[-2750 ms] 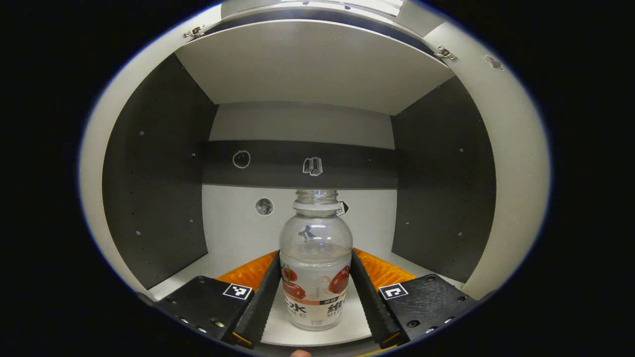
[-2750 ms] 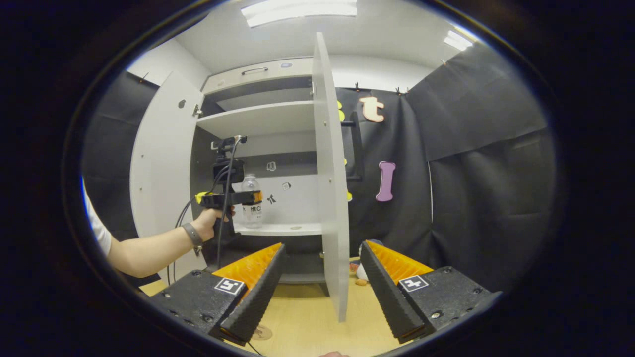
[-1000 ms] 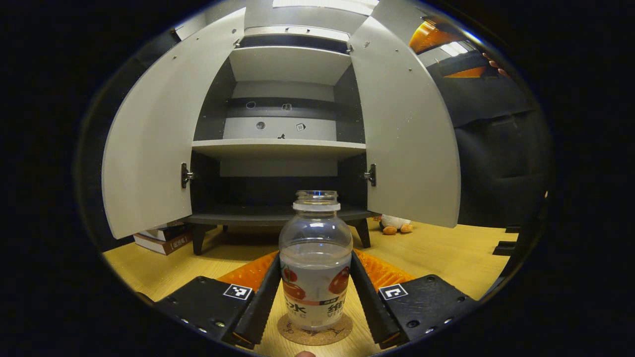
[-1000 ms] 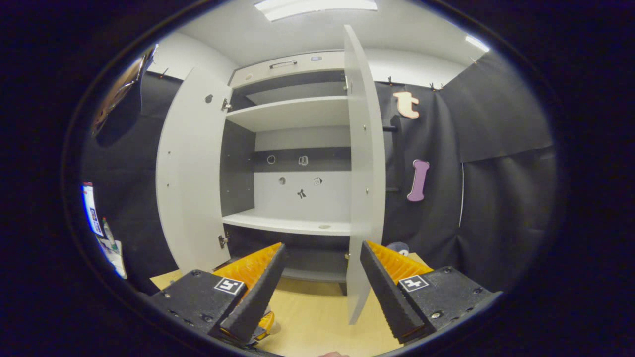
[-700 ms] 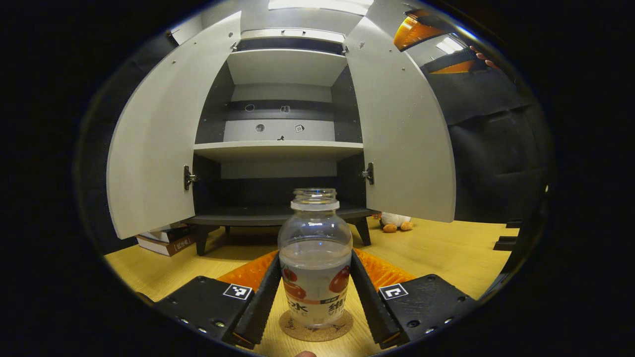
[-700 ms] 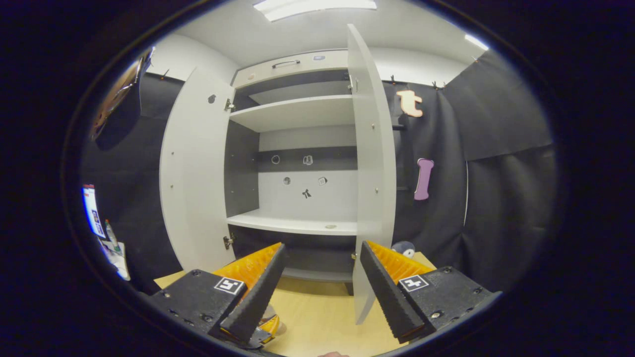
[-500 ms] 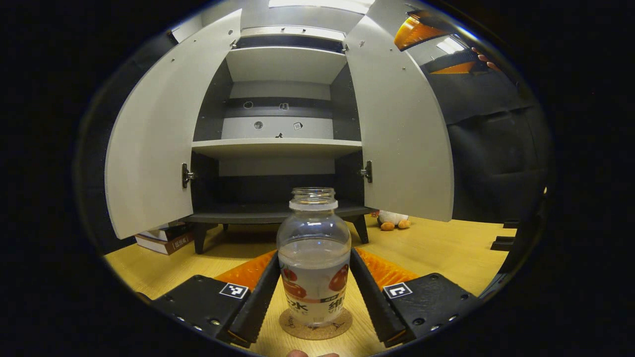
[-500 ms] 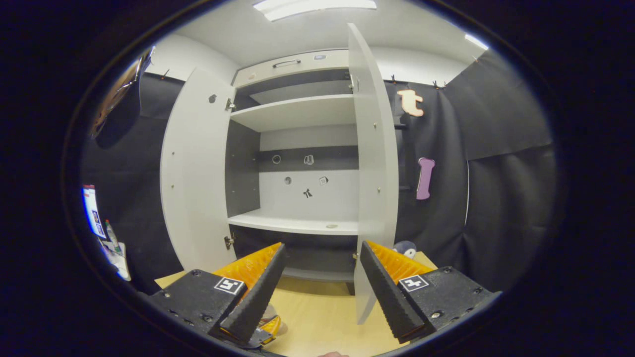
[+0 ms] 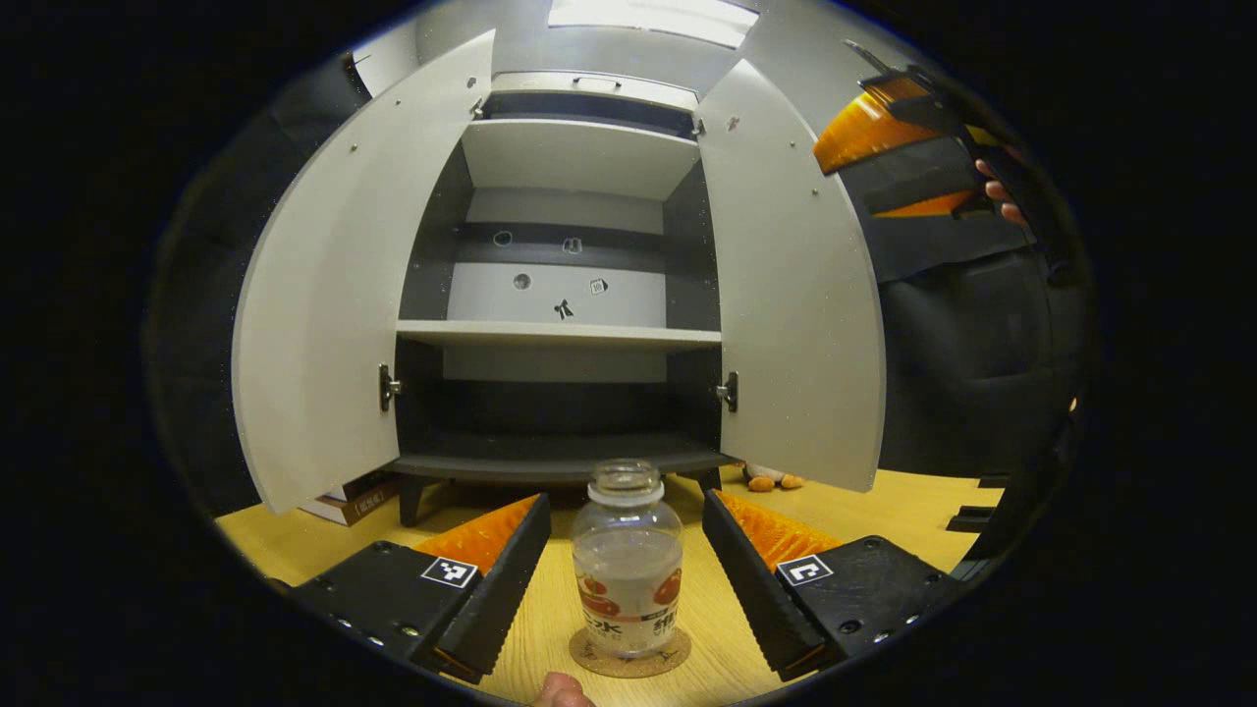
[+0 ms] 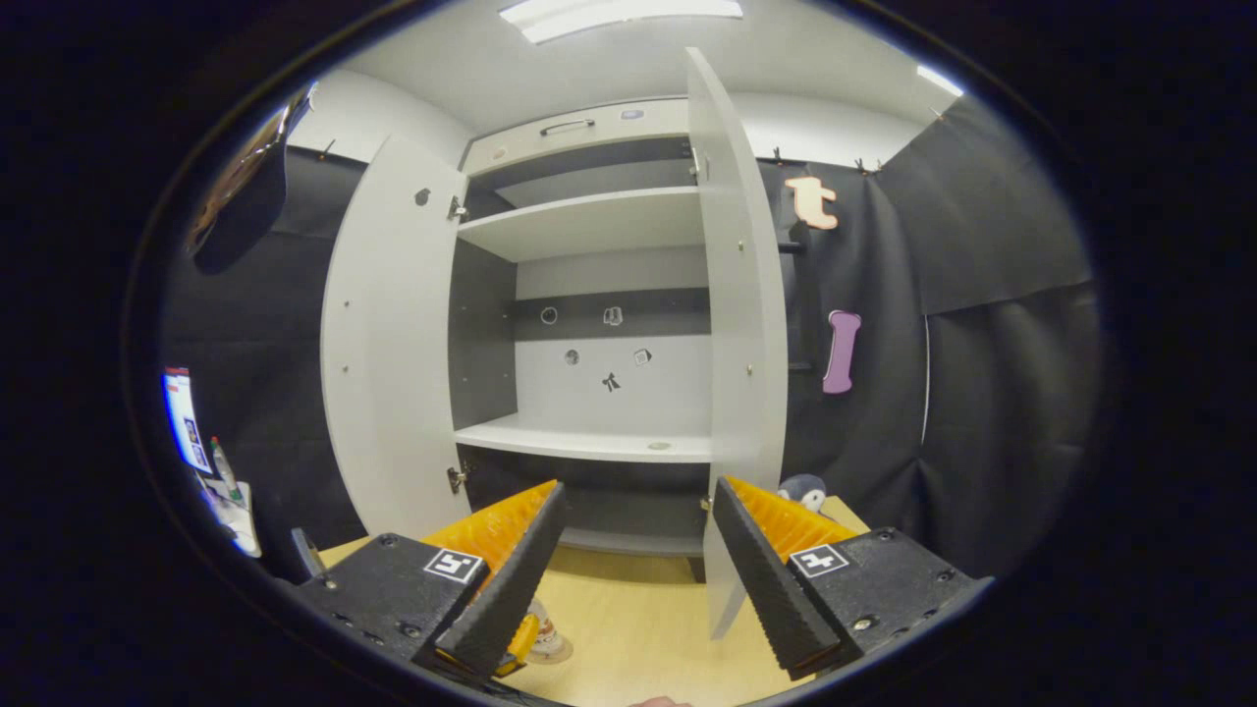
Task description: Grasp the bottle in the cabinet with the left hand and place it on the coaster, then close the right door with the right hand and the left door with the left hand.
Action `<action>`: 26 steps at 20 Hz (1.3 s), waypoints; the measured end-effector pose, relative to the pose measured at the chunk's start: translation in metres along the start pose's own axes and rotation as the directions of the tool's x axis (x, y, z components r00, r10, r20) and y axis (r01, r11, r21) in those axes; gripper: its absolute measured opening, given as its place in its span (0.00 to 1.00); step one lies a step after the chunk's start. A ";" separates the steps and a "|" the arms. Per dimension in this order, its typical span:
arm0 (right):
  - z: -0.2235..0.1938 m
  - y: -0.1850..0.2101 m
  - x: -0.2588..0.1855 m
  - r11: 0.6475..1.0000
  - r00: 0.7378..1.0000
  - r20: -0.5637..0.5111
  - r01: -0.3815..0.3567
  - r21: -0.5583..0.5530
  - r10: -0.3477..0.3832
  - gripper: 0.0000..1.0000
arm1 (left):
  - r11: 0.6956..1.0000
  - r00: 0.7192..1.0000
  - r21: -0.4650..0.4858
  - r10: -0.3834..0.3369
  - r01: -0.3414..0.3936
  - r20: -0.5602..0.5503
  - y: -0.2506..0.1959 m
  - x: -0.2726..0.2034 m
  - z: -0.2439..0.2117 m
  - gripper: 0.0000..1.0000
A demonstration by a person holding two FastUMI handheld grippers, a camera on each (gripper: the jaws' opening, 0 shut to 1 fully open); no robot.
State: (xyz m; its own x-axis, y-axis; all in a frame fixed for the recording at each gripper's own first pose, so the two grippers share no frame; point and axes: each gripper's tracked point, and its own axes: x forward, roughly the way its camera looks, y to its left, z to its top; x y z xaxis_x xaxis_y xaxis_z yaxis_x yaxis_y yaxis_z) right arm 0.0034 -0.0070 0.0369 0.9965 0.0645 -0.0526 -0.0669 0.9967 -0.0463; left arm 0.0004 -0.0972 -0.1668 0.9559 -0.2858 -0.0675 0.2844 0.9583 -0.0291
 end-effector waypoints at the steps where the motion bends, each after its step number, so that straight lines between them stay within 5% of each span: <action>1: 0.000 -0.002 -0.001 1.000 1.000 0.003 0.006 0.004 -0.006 0.99 | 1.000 1.000 0.001 0.011 -0.011 0.008 0.006 0.001 0.014 0.95; 11: 0.015 -0.011 0.005 0.997 0.992 0.112 0.052 0.056 -0.058 0.98 | 0.999 0.997 -0.029 0.029 -0.027 0.074 0.034 0.020 0.150 0.96; 26: 0.020 -0.031 0.002 0.995 0.987 0.143 0.064 0.073 -0.074 0.98 | 0.994 0.995 -0.042 0.097 -0.097 -0.014 0.046 0.011 0.148 0.94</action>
State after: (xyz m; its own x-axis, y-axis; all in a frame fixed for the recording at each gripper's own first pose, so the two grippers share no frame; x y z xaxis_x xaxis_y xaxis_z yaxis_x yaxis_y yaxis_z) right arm 0.0080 -0.0364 0.0584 0.9956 -0.0027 0.0940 0.0005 0.9997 0.0229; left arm 0.0349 -0.0547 -0.0210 0.9779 -0.1918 -0.0836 0.1868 0.9803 -0.0647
